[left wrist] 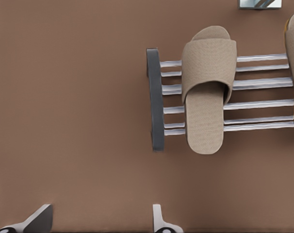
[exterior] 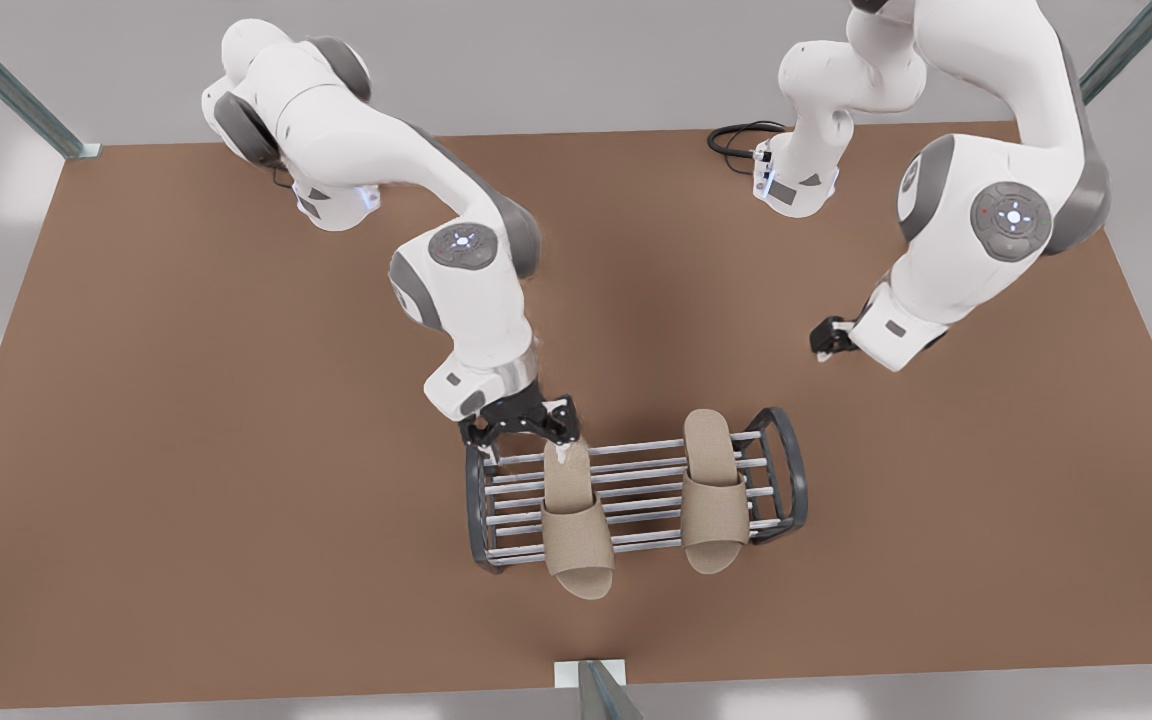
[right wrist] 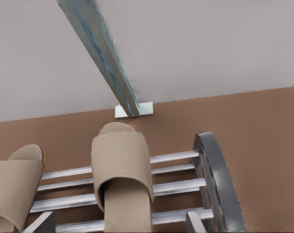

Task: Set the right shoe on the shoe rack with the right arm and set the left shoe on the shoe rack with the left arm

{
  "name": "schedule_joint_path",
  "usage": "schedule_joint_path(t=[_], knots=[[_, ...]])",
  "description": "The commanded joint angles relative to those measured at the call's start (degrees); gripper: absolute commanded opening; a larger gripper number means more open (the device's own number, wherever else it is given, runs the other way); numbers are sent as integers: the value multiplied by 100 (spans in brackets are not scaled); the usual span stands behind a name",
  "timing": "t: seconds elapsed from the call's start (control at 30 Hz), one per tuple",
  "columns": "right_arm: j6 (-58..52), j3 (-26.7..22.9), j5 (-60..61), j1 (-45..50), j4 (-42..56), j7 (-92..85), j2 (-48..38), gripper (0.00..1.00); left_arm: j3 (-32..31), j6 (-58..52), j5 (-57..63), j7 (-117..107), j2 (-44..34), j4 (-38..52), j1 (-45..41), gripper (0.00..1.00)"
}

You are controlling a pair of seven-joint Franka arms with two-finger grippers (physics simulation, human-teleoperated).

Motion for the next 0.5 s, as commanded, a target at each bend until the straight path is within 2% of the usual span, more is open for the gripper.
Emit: schedule_joint_path(t=[0.0, 0.07, 0.1, 0.13, 0.17, 0.23, 0.27, 0.3, 0.47], knots=[[-2267, -13, 1318, -823, -340, -2006, -773, 100, -1, -424, 96, -111, -15, 15, 1, 100], [-2908, -22, 1073, -2019, -2240, -3765, -2514, 100, -1, -415, 96, -102, -15, 15, 10, 100], [-3059, -13, 994, -2142, -2537, -3765, -2611, 100, -1, -415, 96, -102, -15, 15, 18, 100], [-2305, 13, 1011, -2432, -3741, -3818, -3200, 100, -1, -415, 96, -102, -15, 15, 27, 100], [-2110, 4, 1029, -2485, -4016, -3818, -3367, 100, -1, -415, 96, -102, -15, 15, 27, 100], [-2364, -13, 1037, -2670, -3823, -3853, -3324, 100, -1, -415, 104, -102, -15, 15, 27, 100], [-2874, -13, 976, -2688, -3445, -4624, -3095, 100, -1, -424, 131, -102, -15, 15, 27, 100], [-2927, -13, 976, -2793, -3357, -5435, -3007, 100, -1, -424, 131, -102, -15, 15, 27, 100], [-2945, -22, 967, -2811, -3348, -4512, -2946, 100, -1, -424, 131, -102, -15, 15, 27, 100]])
